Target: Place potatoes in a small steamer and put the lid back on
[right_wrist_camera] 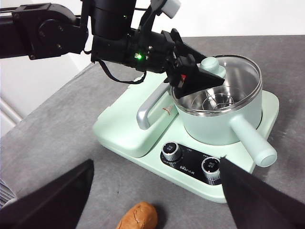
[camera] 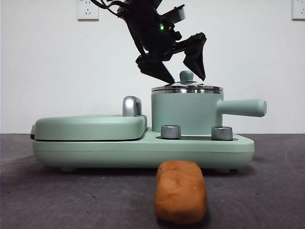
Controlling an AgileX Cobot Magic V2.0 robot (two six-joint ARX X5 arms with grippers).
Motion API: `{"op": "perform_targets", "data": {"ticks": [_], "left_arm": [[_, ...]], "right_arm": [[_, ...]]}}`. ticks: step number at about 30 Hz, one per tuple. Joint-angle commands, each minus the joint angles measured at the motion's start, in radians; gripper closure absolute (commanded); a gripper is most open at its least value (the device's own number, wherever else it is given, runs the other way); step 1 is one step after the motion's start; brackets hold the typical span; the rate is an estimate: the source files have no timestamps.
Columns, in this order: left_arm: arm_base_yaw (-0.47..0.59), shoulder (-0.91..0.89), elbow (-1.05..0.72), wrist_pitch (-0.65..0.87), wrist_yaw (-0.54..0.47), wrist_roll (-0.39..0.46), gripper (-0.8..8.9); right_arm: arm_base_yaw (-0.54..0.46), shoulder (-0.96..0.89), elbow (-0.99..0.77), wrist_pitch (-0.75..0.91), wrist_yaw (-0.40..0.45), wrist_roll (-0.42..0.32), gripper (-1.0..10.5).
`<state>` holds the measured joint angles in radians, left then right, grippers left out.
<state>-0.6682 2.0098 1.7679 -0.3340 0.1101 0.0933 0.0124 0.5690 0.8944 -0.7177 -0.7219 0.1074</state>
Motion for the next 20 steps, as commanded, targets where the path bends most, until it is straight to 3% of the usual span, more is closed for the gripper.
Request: {"op": "perform_targets", "data": {"ticks": [1, 9, 16, 20], "left_arm": [[-0.017, 0.02, 0.029, 0.01, 0.002, 0.06, 4.79], [-0.016, 0.02, 0.029, 0.023, 0.002, 0.06, 4.9], [-0.012, 0.02, 0.029, 0.024, 0.002, 0.059, 5.54], [-0.012, 0.02, 0.029, 0.029, 0.002, 0.059, 6.45]], "right_arm": [[0.001, 0.004, 0.017, 0.006, 0.0, -0.01, 5.3], [0.001, 0.004, 0.017, 0.006, 0.0, -0.01, 5.3], [0.001, 0.004, 0.017, 0.006, 0.0, -0.01, 5.3], [0.001, 0.004, 0.017, 0.006, 0.0, -0.01, 5.3]]}}
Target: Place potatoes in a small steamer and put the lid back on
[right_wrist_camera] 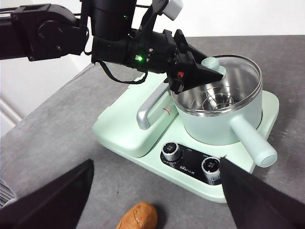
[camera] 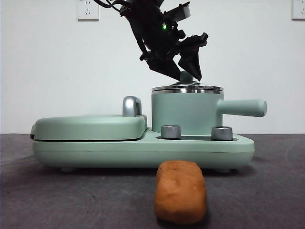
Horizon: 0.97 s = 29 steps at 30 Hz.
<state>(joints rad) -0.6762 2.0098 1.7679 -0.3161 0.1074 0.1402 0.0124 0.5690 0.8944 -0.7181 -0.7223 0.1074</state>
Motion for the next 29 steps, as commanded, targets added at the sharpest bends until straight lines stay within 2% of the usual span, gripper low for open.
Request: {"op": "perform_targets", "data": {"ticks": [1, 6, 9, 17, 22, 25, 29], "left_arm": [[-0.004, 0.02, 0.029, 0.011, 0.004, 0.012, 6.66], [-0.004, 0.02, 0.029, 0.011, 0.004, 0.011, 6.76], [-0.004, 0.02, 0.029, 0.011, 0.004, 0.011, 7.34], [-0.004, 0.016, 0.05, 0.006, 0.004, 0.004, 7.36], [-0.004, 0.005, 0.134, -0.08, 0.004, 0.004, 7.37], [-0.004, 0.005, 0.218, -0.175, 0.005, 0.004, 7.38], [-0.004, 0.003, 0.317, -0.269, 0.004, 0.004, 7.98]], "right_arm": [[0.001, 0.004, 0.017, 0.006, 0.0, -0.01, 5.3], [0.001, 0.004, 0.017, 0.005, 0.0, -0.01, 5.3], [0.001, 0.004, 0.017, -0.002, 0.0, -0.01, 5.3], [0.002, 0.004, 0.017, -0.032, 0.013, -0.01, 5.3], [0.002, 0.005, 0.017, -0.049, 0.072, -0.003, 5.3], [0.002, 0.011, 0.017, -0.046, 0.076, 0.016, 5.3], [0.005, 0.037, 0.017, -0.05, 0.076, 0.034, 5.3]]}}
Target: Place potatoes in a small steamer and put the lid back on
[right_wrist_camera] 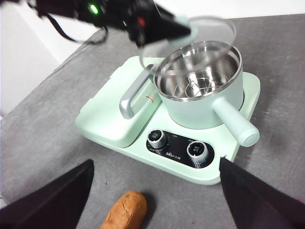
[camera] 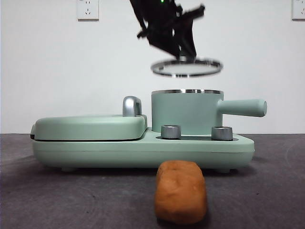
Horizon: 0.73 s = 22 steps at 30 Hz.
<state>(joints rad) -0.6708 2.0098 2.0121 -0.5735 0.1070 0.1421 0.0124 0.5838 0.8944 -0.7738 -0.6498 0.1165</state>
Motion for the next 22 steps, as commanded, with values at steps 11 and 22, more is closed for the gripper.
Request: {"op": "perform_targets", "data": {"ticks": [11, 22], "left_arm": [[0.034, -0.1, 0.098, -0.107, 0.005, 0.007, 7.97], [0.116, -0.203, 0.097, -0.291, 0.005, 0.038, 7.97]], "right_arm": [[0.199, 0.142, 0.017, 0.002, 0.088, 0.144, 5.3], [0.582, 0.381, 0.023, 0.026, 0.349, 0.299, 5.3]]}}
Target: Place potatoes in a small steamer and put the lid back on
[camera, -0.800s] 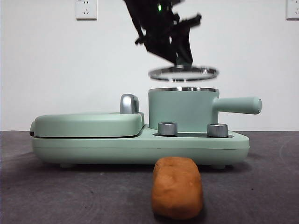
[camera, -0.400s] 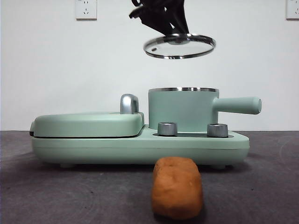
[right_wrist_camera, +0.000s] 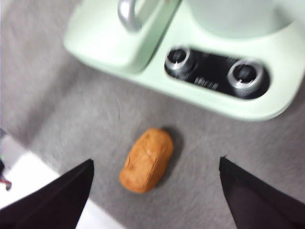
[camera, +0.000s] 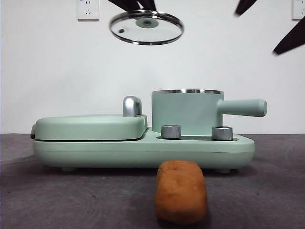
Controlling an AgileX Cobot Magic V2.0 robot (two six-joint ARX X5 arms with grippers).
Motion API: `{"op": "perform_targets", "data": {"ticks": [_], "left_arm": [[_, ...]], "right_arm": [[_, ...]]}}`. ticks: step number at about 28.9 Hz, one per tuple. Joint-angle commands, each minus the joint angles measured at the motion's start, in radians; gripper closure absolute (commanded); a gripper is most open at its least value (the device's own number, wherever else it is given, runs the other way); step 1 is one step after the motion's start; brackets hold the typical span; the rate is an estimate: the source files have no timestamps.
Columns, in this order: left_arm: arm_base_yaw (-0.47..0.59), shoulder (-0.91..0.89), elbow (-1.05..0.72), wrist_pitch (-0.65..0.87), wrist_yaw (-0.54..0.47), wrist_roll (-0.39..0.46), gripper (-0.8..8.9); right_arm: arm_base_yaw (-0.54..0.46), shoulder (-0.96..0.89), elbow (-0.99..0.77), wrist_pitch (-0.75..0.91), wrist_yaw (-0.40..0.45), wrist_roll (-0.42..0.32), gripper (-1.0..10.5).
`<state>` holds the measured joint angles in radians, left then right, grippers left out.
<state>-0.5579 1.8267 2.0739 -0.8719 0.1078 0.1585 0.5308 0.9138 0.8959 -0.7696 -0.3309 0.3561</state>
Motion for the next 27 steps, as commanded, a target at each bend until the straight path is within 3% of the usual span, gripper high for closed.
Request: {"op": "perform_targets", "data": {"ticks": [1, 6, 12, 27], "left_arm": [[0.009, -0.029, 0.034, -0.001, 0.004, 0.023, 7.97], [0.038, -0.074, 0.032, -0.041, 0.004, 0.024, 7.97], [0.061, -0.124, 0.028, -0.103, 0.004, 0.024, 7.97], [0.159, -0.263, -0.095, -0.152, 0.004, 0.013, 7.97]], "right_arm": [[0.089, 0.073, 0.021, 0.029, 0.042, 0.069, 5.3], [0.217, 0.209, 0.03, 0.06, 0.125, 0.142, 5.3], [0.301, 0.36, 0.066, 0.07, 0.183, 0.18, 5.3], [0.383, 0.68, 0.079, 0.164, 0.182, 0.22, 5.3]]}}
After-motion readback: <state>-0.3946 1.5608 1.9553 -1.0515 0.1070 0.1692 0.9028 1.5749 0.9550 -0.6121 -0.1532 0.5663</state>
